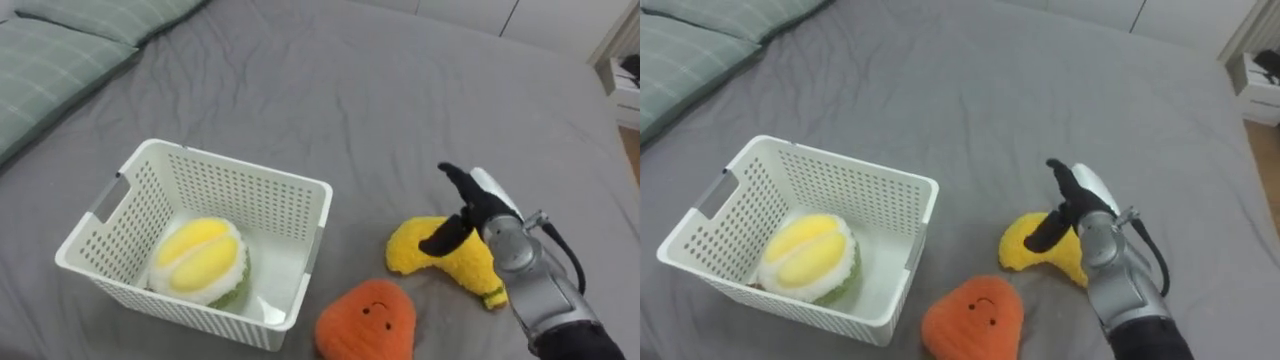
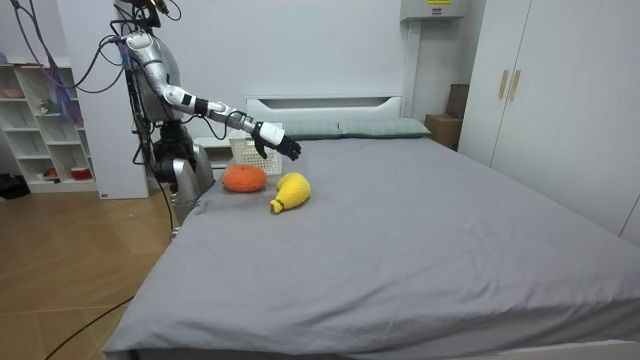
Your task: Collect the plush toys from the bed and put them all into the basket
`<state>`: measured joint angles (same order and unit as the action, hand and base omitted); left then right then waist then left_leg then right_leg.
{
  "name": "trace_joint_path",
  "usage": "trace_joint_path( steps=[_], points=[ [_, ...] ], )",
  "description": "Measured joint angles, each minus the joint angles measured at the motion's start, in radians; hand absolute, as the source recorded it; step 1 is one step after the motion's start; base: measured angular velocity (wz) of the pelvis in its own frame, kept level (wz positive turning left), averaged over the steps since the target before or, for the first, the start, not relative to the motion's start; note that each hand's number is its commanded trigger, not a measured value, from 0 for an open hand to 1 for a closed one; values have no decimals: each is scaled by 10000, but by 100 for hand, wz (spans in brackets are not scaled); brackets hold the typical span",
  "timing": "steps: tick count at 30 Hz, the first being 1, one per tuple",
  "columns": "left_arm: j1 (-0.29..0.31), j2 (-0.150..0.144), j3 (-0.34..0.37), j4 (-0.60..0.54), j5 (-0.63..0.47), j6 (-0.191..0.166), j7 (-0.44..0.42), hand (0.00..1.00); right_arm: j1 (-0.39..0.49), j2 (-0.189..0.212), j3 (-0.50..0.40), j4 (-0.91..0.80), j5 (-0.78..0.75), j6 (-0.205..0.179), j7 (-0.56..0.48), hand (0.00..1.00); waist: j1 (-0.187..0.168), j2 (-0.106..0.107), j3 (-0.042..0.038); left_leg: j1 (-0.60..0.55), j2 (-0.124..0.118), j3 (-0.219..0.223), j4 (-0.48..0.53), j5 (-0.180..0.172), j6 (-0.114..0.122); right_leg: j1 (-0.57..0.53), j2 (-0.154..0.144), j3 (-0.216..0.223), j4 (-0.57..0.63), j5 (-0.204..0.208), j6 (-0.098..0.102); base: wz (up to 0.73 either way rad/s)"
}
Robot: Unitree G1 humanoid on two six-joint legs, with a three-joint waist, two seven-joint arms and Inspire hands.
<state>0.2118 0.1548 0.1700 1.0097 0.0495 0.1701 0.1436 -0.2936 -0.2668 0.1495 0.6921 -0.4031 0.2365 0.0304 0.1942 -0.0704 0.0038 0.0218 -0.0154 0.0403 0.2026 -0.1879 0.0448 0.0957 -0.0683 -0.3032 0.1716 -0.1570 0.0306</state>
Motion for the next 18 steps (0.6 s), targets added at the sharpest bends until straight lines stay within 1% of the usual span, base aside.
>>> trace_joint_path(
  steps=[2,4,5,6,7,8,10,12,13,14,16,18],
  points=[
    [72,28,-1,5,0,-1,-1,0,-10,-4,-171,441,277,-20,-157,0,39,7,4,-226,1,-3,95,-2,0,-198,1,6,29,1,-2,3],
    [94,60,-59,32,-89,-1,-16,0,-22,-39,-181,852,431,-177,-422,0,39,27,10,-470,16,-7,198,-2,-1,-445,-3,-4,115,4,-7,2],
    [111,110,-178,64,-185,-3,-30,0,-35,-69,-173,1109,490,-294,-506,0,55,52,39,-571,19,-28,234,3,-3,-534,-8,-27,152,6,-10,5],
    [81,159,-305,153,-189,-23,-31,0,-132,-73,-163,1531,549,-448,-632,0,59,75,47,-735,19,-62,307,3,-2,-651,-7,-55,161,10,-17,8],
    [-2,181,-379,232,-190,-39,-31,0,-230,-73,-162,1803,546,-522,-682,0,59,81,50,-835,15,-90,339,3,-2,-731,-6,-60,168,13,-21,8],
    [-149,213,-534,366,-189,-51,-31,0,-462,-72,-161,2347,540,-660,-770,0,64,95,61,-1022,14,-111,376,11,-3,-891,-2,-60,177,21,-34,6],
    [-241,239,-688,458,-184,-73,-31,0,-712,-78,-155,2782,541,-850,-935,0,87,95,61,-1249,15,-128,385,47,-11,-1124,4,-70,187,36,-55,2],
    [-302,244,-772,485,-186,-99,-30,0,-1029,-185,-136,3210,667,-1139,-1168,0,149,91,62,-1417,27,-125,380,58,-23,-1337,16,-70,194,42,-66,0],
    [-354,245,-772,499,-187,-103,-29,0,-1104,-233,-129,3323,742,-1162,-1212,0,168,84,67,-1459,29,-126,379,59,-24,-1375,19,-71,194,42,-66,0],
    [-465,245,-778,523,-200,-124,-27,0,-1253,-329,-128,3576,816,-1216,-1307,0,283,67,76,-1531,31,-127,387,66,-31,-1461,18,-73,196,44,-69,0],
    [-528,260,-835,545,-430,-297,6,0,-1408,-425,-119,3831,815,-1302,-1469,0,346,21,135,-1556,26,-124,375,83,-36,-1519,9,-72,198,44,-71,0],
    [-535,307,-1104,572,-656,-492,21,0,-1519,-505,-117,4015,780,-1464,-1587,0,338,-46,188,-1618,23,-138,347,83,-36,-1582,7,-81,182,43,-68,0]
  ],
)
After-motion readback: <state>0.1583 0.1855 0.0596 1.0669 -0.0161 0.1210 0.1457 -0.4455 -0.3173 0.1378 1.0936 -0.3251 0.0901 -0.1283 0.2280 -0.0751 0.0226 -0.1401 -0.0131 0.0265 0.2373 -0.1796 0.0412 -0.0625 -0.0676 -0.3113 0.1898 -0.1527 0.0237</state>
